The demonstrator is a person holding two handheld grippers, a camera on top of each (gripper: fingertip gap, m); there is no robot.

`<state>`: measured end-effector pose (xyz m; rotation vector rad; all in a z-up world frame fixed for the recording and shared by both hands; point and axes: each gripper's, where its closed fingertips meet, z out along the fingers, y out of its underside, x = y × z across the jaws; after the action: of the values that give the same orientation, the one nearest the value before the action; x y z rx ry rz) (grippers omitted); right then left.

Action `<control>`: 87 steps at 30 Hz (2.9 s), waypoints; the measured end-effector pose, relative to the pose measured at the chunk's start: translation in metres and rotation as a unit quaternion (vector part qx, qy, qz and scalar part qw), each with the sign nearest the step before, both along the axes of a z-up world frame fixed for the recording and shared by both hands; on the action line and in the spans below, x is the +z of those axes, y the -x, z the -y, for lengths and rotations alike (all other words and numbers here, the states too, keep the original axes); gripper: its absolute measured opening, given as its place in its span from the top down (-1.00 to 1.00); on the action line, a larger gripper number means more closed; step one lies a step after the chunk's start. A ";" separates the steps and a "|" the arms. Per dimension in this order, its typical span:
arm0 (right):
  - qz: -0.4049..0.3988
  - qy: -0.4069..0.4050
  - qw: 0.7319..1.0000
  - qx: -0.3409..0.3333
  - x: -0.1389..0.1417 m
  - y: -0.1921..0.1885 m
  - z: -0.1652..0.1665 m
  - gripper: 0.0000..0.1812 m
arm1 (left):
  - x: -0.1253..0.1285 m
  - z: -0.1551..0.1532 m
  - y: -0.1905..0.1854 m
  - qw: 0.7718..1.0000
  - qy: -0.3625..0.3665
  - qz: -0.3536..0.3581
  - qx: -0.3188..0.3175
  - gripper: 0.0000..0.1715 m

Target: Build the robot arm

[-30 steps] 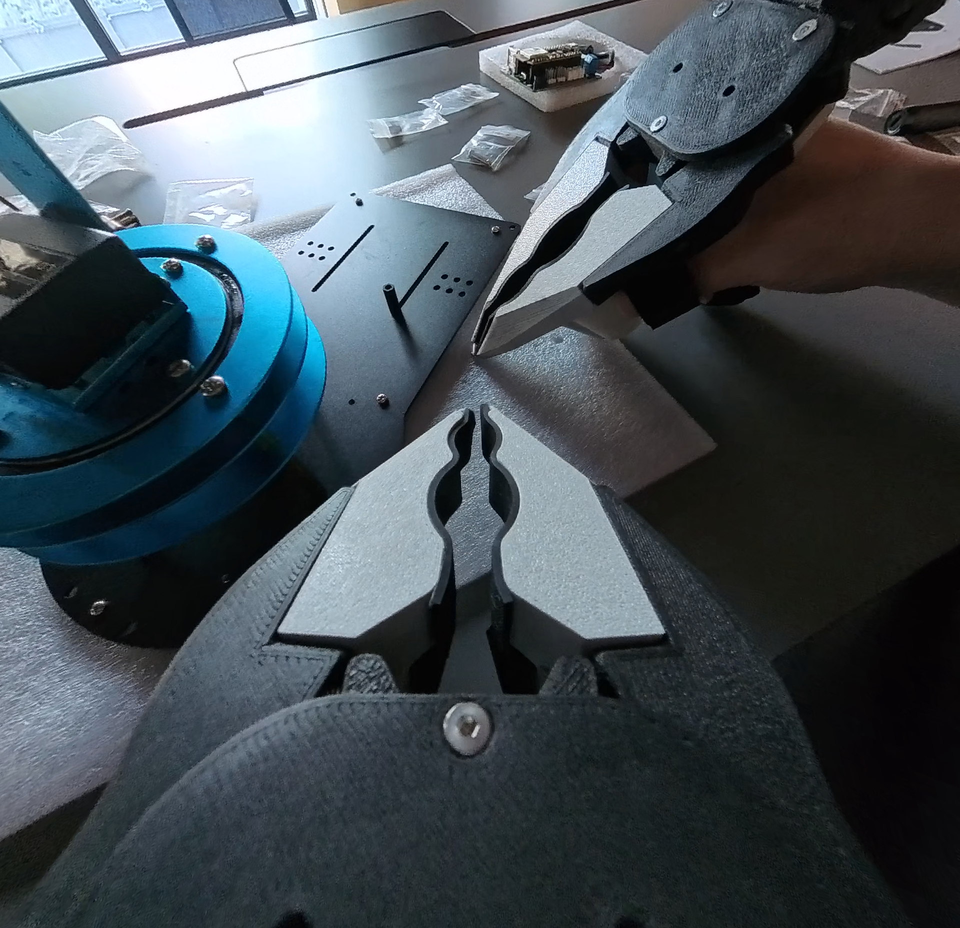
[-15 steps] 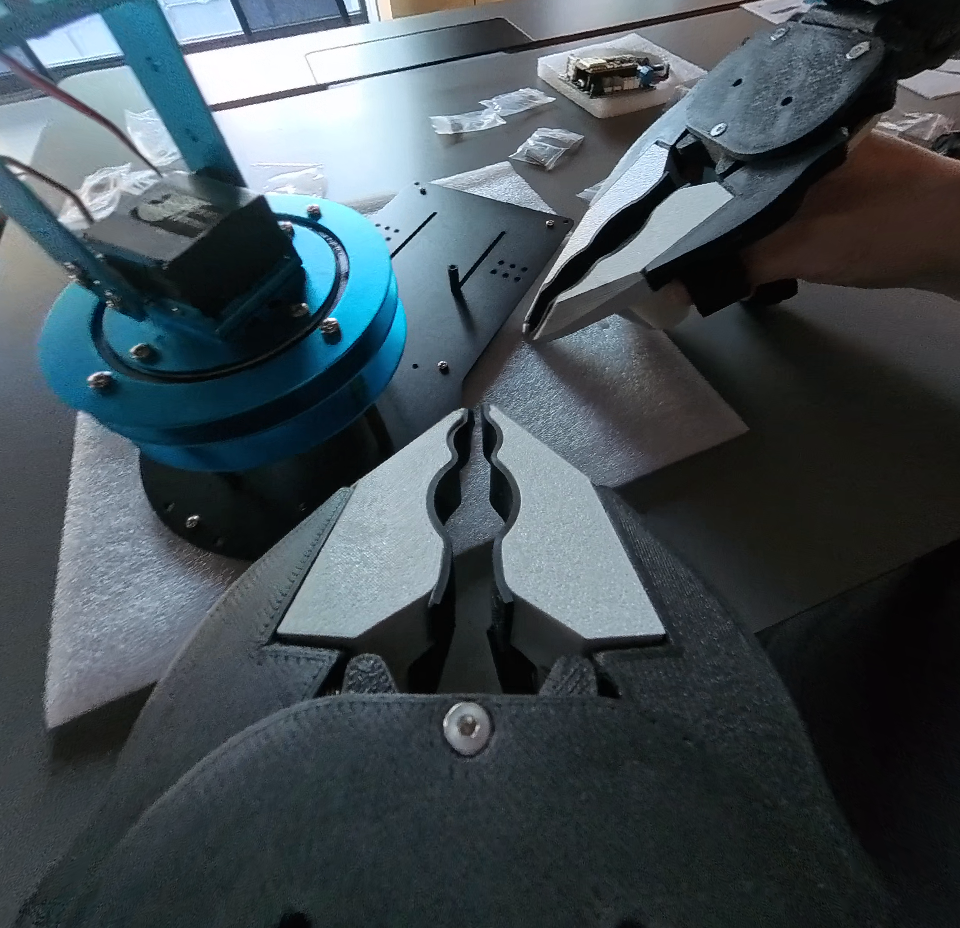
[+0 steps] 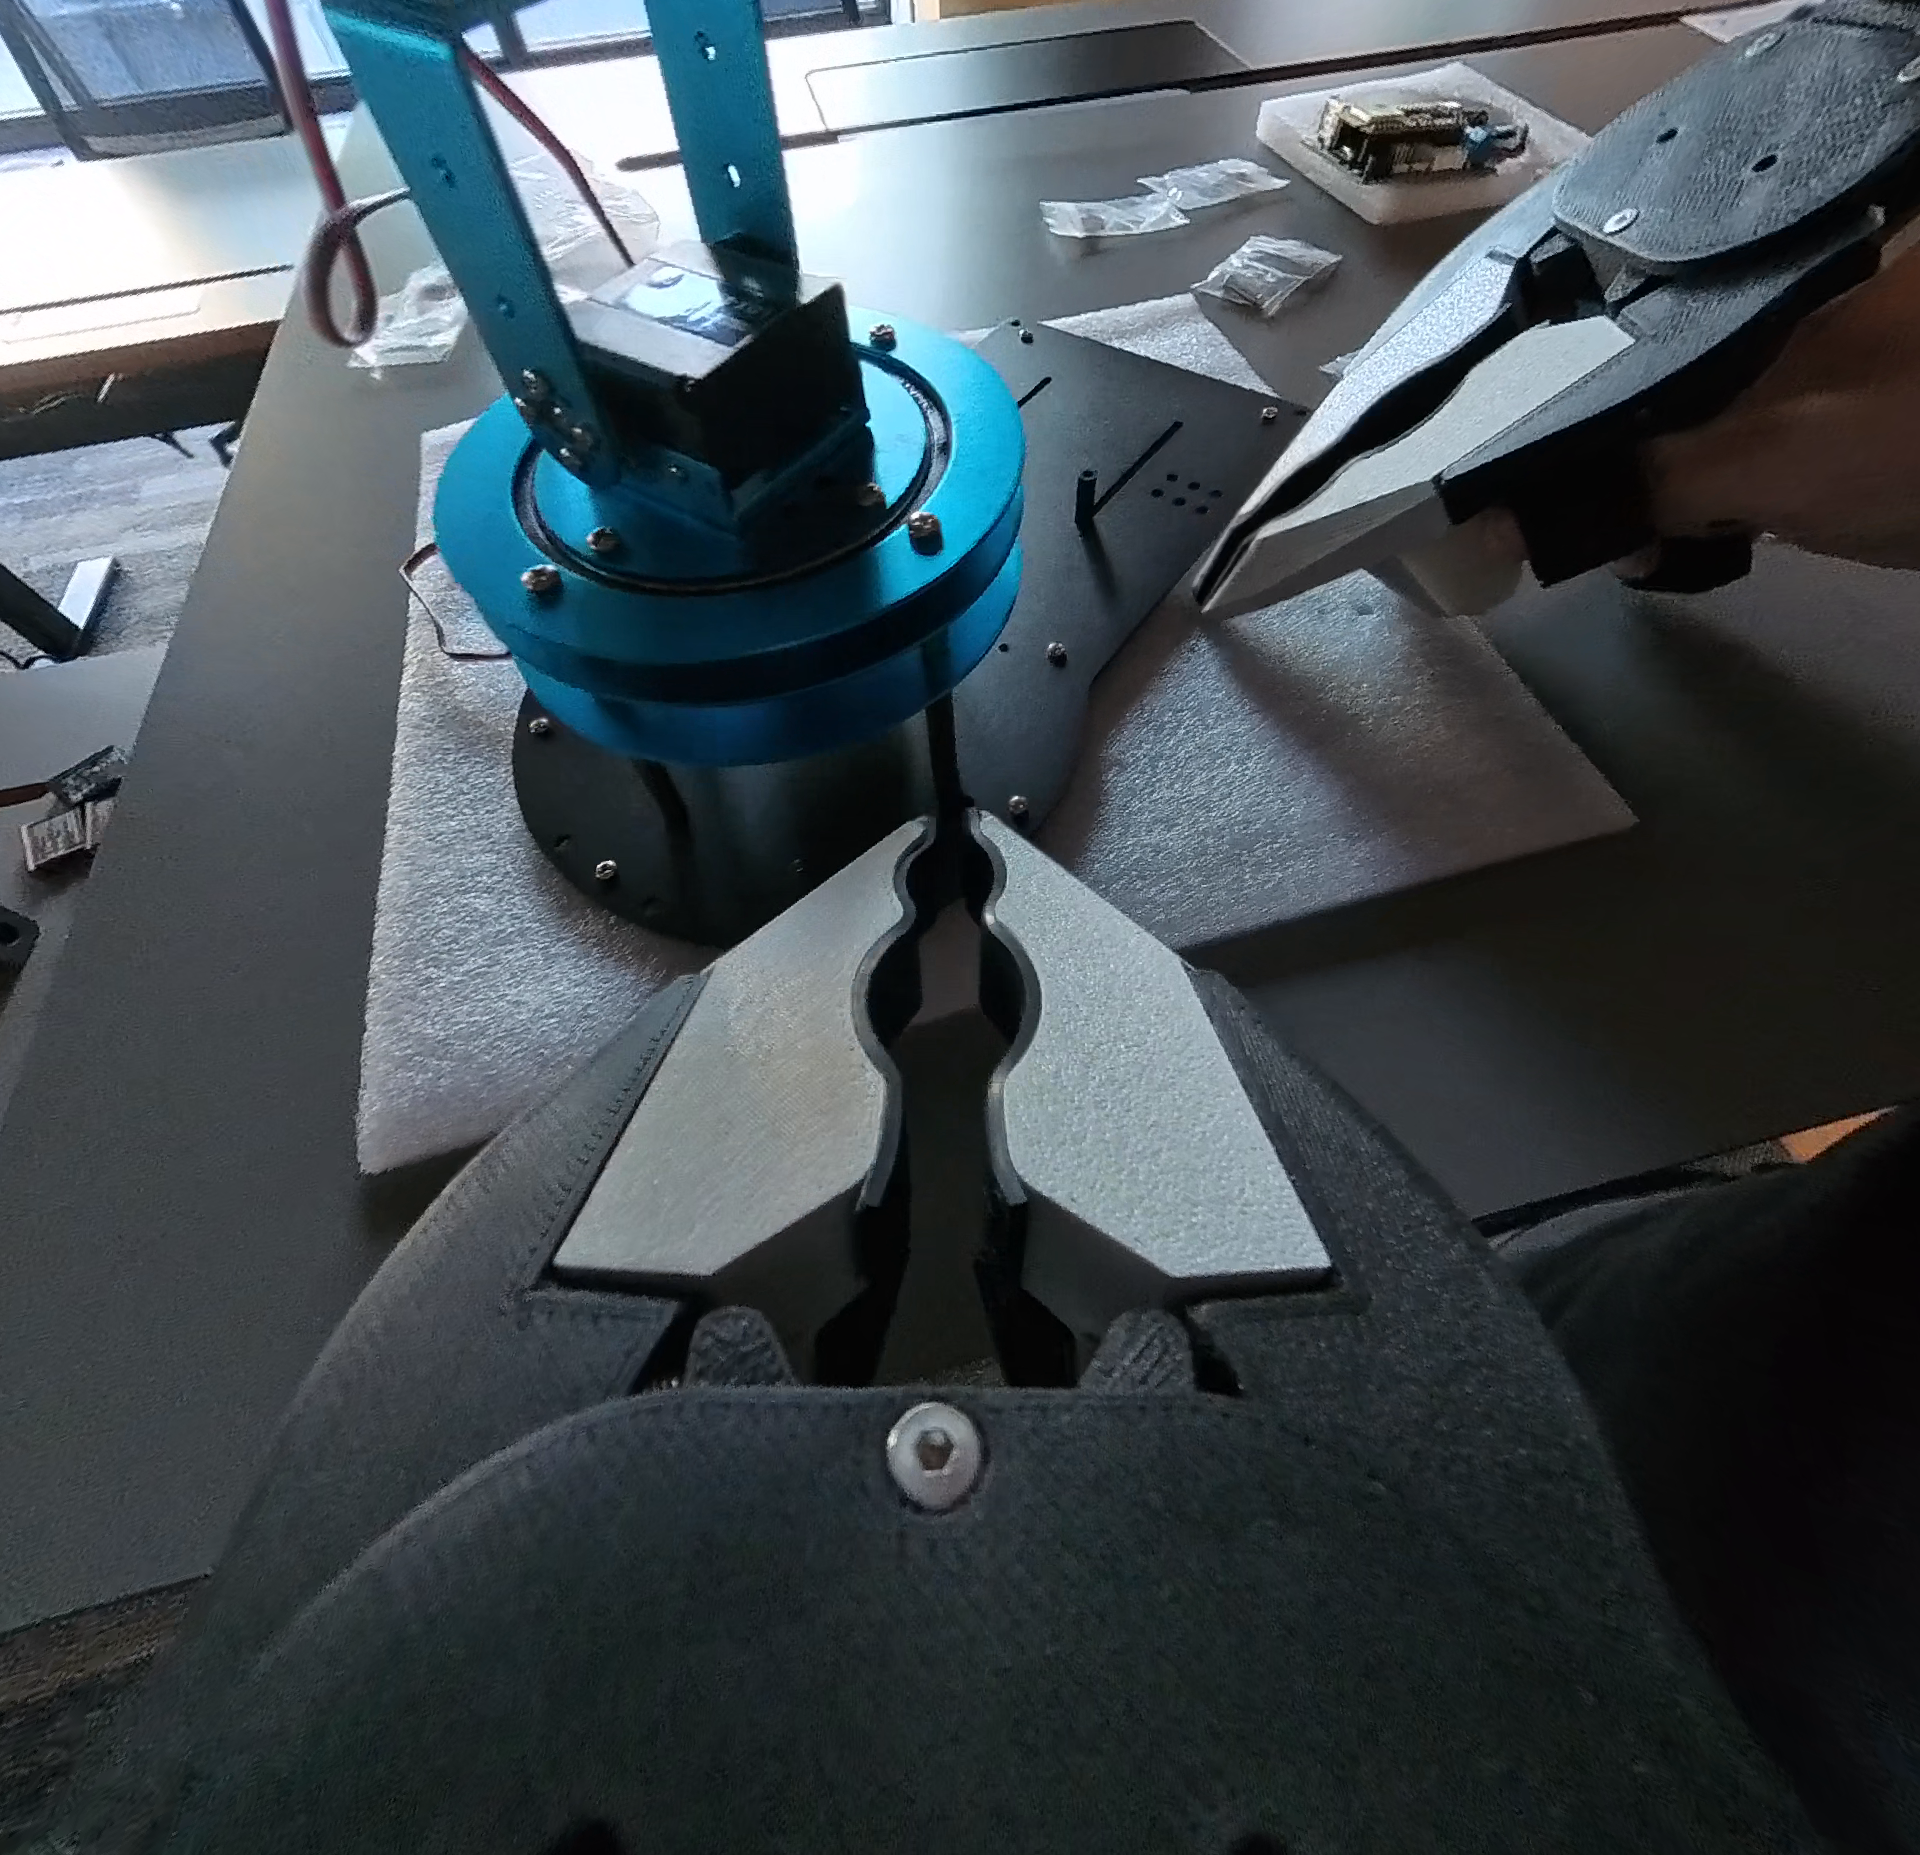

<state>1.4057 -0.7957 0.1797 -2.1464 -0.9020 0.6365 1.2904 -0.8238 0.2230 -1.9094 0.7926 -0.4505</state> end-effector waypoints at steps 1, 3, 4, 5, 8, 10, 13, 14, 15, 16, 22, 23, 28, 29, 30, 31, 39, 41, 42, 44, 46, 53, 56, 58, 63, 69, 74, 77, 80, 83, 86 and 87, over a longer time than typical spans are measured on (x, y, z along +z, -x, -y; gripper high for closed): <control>0.009 -0.004 1.000 0.001 -0.001 0.000 0.000 0.98 | 0.000 0.000 0.001 1.000 0.003 0.005 0.001 0.98; 0.020 -0.015 1.000 0.000 0.000 0.000 -0.001 0.98 | 0.002 0.001 0.005 1.000 0.007 0.012 0.004 0.98; 0.018 -0.016 1.000 0.000 0.001 0.000 0.000 0.98 | 0.003 0.001 0.007 1.000 0.007 0.013 0.007 0.98; 0.012 -0.013 1.000 0.001 0.003 -0.001 0.002 0.98 | 0.004 0.001 0.009 1.000 0.005 0.013 0.010 0.98; 0.001 -0.009 1.000 -0.005 0.008 -0.007 0.009 0.98 | 0.007 0.000 0.019 1.000 0.002 0.012 0.018 0.98; 0.002 0.001 1.000 -0.009 0.012 -0.015 0.017 0.98 | 0.008 0.000 0.025 1.000 0.006 0.016 0.021 0.98; 0.015 0.029 0.999 -0.017 0.011 -0.028 0.031 0.98 | 0.009 0.001 0.034 0.999 0.013 0.022 0.020 0.98; 0.021 0.039 0.999 -0.024 0.010 -0.033 0.035 0.98 | 0.008 0.002 0.036 1.000 0.015 0.021 0.017 0.97; 0.023 0.045 0.998 -0.030 0.009 -0.038 0.038 0.98 | 0.008 0.002 0.039 1.000 0.017 0.019 0.014 0.97; 0.024 0.055 0.998 -0.033 0.009 -0.040 0.043 0.98 | 0.006 0.002 0.041 1.000 0.018 0.015 0.010 0.97; 0.055 0.049 0.996 -0.048 0.006 -0.052 0.050 0.98 | 0.004 -0.001 0.048 0.999 0.022 0.012 -0.024 0.97; 0.061 0.040 0.996 -0.051 0.005 -0.054 0.048 0.98 | 0.004 -0.002 0.048 0.999 0.021 0.013 -0.028 0.97; 0.031 0.036 0.998 -0.044 0.008 -0.047 0.045 0.98 | 0.004 0.001 0.049 0.999 0.024 0.020 -0.041 0.97; 0.034 0.044 0.998 -0.036 0.006 -0.045 0.045 0.98 | 0.003 0.003 0.050 0.999 0.025 0.019 -0.042 0.97; 0.045 0.044 0.998 -0.028 0.005 -0.044 0.044 0.98 | 0.002 0.005 0.050 0.999 0.027 0.019 -0.043 0.97; 0.056 0.044 0.997 -0.016 0.005 -0.042 0.043 0.98 | 0.001 0.007 0.050 0.998 0.028 0.019 -0.044 0.97; 0.083 0.042 0.994 0.064 0.002 -0.036 0.039 0.79 | -0.001 0.028 0.050 0.999 0.033 0.026 -0.019 0.97; 0.062 0.026 0.995 0.079 0.010 -0.038 0.041 0.78 | 0.000 0.033 0.049 0.999 0.033 0.028 -0.006 0.97; 0.048 0.018 0.995 0.086 0.016 -0.040 0.042 0.79 | 0.001 0.036 0.047 0.999 0.033 0.030 0.002 0.97; 0.028 0.000 0.996 0.081 0.025 -0.049 0.041 0.79 | 0.004 0.043 0.045 0.999 0.034 0.035 0.018 0.97; 0.008 -0.009 0.999 0.053 0.032 -0.060 0.037 0.79 | 0.005 0.049 0.042 0.998 0.036 0.036 0.029 0.97; -0.049 -0.123 0.991 0.027 0.062 -0.057 0.040 0.79 | 0.040 0.030 0.044 0.998 0.002 0.063 0.029 0.68; -0.079 -0.122 0.989 0.006 0.067 -0.043 0.023 0.77 | 0.070 -0.002 0.045 0.995 -0.041 0.091 -0.005 0.31; -0.090 -0.129 0.987 -0.030 0.063 -0.035 -0.004 0.76 | 0.088 -0.028 0.042 0.991 -0.062 0.115 -0.036 0.14; -0.026 -0.097 0.994 -0.037 0.028 -0.008 -0.042 0.72 | 0.133 -0.075 0.035 0.973 -0.091 0.183 -0.111 0.07; 0.019 -0.055 0.997 -0.059 0.006 -0.003 -0.052 0.93 | 0.131 -0.099 0.047 0.961 -0.079 0.186 -0.191 0.12; 0.010 -0.047 0.997 -0.059 0.034 0.007 -0.018 0.95 | 0.129 -0.107 0.049 0.951 -0.061 0.188 -0.237 0.16; 0.034 -0.001 0.999 -0.022 0.022 0.018 0.029 0.95 | 0.130 -0.100 0.040 0.944 -0.063 0.191 -0.262 0.14; 0.084 -0.011 0.996 -0.026 0.000 0.010 0.042 0.94 | 0.127 -0.093 0.025 0.939 -0.060 0.194 -0.279 0.10; 0.058 -0.018 0.998 -0.031 -0.001 0.011 0.043 0.81 | 0.129 -0.091 0.012 0.937 -0.063 0.194 -0.285 0.03; 0.054 -0.026 0.998 -0.017 0.004 0.007 0.050 0.68 | 0.137 -0.093 0.004 0.939 -0.080 0.185 -0.279 -0.01; 0.049 -0.032 0.998 -0.006 0.009 0.006 0.054 0.67 | 0.141 -0.093 0.003 0.939 -0.084 0.184 -0.277 -0.03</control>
<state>1.3997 -0.8500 0.1888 -2.1405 -0.9475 0.4934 1.2879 -0.7306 0.3642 -1.3633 1.0707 -1.0184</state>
